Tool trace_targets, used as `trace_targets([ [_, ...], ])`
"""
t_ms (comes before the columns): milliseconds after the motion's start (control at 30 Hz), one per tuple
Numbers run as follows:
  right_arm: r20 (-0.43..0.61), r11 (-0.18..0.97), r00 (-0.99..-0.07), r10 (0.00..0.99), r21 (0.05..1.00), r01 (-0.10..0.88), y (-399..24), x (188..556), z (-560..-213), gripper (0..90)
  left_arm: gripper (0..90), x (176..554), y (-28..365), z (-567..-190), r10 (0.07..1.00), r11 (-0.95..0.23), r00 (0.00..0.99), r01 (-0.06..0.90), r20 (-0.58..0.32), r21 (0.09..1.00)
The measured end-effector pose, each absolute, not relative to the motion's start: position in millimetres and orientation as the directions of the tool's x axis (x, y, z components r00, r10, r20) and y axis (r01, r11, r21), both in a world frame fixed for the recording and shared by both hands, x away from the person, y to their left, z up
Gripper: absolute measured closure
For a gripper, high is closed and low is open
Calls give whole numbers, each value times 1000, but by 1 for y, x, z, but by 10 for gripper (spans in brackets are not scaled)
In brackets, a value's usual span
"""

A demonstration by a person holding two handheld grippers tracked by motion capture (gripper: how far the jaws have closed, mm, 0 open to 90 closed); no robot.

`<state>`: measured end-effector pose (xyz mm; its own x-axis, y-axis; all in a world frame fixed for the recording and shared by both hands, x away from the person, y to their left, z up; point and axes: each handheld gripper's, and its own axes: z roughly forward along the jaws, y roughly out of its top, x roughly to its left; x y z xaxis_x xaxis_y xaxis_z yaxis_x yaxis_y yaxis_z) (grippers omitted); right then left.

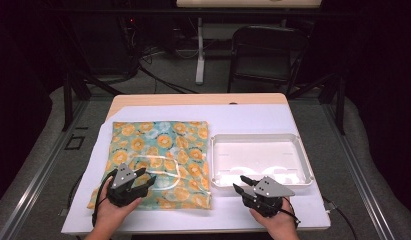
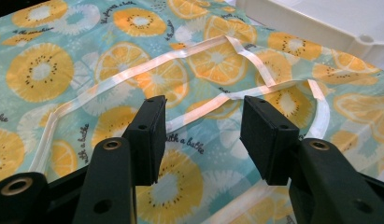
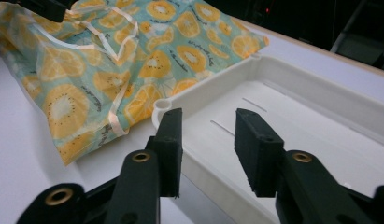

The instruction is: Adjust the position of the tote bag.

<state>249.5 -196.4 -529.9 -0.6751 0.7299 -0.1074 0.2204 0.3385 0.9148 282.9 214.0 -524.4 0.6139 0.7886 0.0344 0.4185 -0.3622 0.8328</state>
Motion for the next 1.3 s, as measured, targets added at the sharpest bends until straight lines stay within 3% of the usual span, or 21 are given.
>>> trace_targets([
  [200, -131, 399, -694, 708, 885, 240, -187, 245, -531, 570, 511, 282, 214, -524, 784, -371, 619, 414, 42, 831],
  [267, -148, 403, -708, 690, 892, 206, -183, 244, -532, 538, 511, 281, 215, -524, 784, -373, 620, 413, 44, 831],
  [1000, -133, 450, -765, 631, 866, 221, -154, 245, -539, 423, 507, 276, 219, -524, 791, -372, 609, 410, 53, 833],
  [1300, -88, 434, -774, 627, 864, 254, -147, 243, -543, 445, 501, 279, 219, -524, 794, -361, 606, 413, 44, 836],
])
